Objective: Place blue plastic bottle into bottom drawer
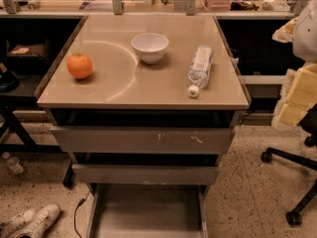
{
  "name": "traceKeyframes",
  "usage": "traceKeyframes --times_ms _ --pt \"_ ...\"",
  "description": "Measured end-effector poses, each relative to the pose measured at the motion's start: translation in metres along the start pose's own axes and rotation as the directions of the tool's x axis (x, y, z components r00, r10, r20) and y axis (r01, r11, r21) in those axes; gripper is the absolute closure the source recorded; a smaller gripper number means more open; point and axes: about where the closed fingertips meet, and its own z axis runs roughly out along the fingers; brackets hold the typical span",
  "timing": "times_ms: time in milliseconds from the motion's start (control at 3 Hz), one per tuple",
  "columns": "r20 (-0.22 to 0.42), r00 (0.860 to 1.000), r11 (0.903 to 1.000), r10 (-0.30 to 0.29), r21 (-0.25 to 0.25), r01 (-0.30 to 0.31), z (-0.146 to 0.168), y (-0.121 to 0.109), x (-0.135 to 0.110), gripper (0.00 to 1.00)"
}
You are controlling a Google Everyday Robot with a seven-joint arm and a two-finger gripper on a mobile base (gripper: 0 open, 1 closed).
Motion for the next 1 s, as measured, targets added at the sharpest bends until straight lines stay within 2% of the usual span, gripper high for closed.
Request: traceKeyframes --times_ms 333,1000 --pt "0.004 1.0 0.9999 0.012 0.003 -0.012 0.001 -0.003 -0.003 0.0" --pt "-0.065 0.993 0.9951 0.096 -0.021 -0.097 0.042 -0.055 -0.052 0.0"
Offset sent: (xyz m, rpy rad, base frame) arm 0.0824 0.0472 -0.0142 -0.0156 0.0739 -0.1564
